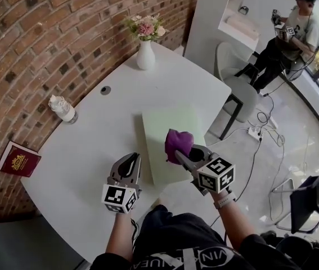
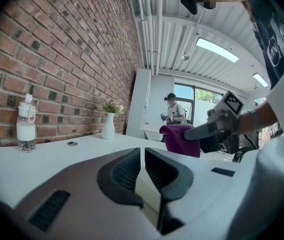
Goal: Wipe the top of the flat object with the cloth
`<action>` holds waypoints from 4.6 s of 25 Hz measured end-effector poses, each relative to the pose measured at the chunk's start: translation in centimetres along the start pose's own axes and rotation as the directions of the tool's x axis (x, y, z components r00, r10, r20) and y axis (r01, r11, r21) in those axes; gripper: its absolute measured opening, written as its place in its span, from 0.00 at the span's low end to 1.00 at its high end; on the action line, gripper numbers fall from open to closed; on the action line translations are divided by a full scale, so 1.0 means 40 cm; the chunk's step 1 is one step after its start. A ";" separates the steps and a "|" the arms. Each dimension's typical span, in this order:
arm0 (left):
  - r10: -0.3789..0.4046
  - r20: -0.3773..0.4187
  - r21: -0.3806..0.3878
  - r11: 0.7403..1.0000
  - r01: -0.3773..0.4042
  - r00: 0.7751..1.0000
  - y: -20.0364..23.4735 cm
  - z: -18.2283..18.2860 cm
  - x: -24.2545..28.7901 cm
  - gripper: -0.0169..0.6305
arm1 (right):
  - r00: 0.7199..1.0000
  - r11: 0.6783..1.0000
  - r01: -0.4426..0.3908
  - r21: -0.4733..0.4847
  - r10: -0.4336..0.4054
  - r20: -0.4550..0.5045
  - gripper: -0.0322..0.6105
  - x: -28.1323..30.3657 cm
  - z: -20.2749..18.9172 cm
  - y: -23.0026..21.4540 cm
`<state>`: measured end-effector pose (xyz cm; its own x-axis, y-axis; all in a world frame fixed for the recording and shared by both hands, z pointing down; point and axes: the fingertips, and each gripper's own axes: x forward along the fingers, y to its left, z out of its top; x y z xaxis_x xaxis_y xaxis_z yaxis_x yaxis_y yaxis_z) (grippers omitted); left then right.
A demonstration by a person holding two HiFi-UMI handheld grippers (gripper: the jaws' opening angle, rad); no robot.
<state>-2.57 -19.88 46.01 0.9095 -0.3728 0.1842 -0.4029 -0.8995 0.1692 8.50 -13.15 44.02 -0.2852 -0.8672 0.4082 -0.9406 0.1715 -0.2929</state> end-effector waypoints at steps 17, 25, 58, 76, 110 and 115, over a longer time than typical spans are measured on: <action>0.044 -0.058 -0.105 0.993 -0.050 0.997 0.039 -0.083 0.043 0.07 | 0.900 0.986 -0.130 0.101 0.160 -0.406 0.15 0.432 0.010 -0.066; 0.044 -0.115 -0.082 0.995 -0.054 0.992 0.018 -0.115 0.066 0.07 | 0.906 0.990 -0.103 0.092 0.132 -0.403 0.15 0.440 0.001 -0.128; 0.107 -0.149 -0.123 0.984 -0.126 0.983 0.041 -0.144 0.021 0.07 | 0.903 0.952 0.302 -0.057 -0.305 -0.302 0.15 0.055 0.035 -0.550; 0.143 -0.077 -0.116 0.982 -0.152 0.987 0.046 -0.071 0.008 0.07 | 0.906 0.971 -0.217 0.098 0.237 -0.351 0.15 0.281 -0.037 0.038; 0.103 -0.116 -0.099 0.988 -0.115 0.988 -0.002 -0.086 0.050 0.07 | 0.883 0.999 -0.046 -0.020 0.031 -0.469 0.15 0.081 -0.147 -0.187; 0.083 -0.115 -0.092 0.991 -0.094 0.990 -0.012 -0.081 0.064 0.07 | 0.892 0.999 0.032 -0.003 -0.030 -0.452 0.15 0.011 -0.163 -0.260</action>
<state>-0.37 -19.67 49.53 0.8551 -0.4172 0.3078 -0.4940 -0.8359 0.2393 16.97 -12.26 52.90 -0.3094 -0.5673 0.7632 -0.9498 0.1451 -0.2772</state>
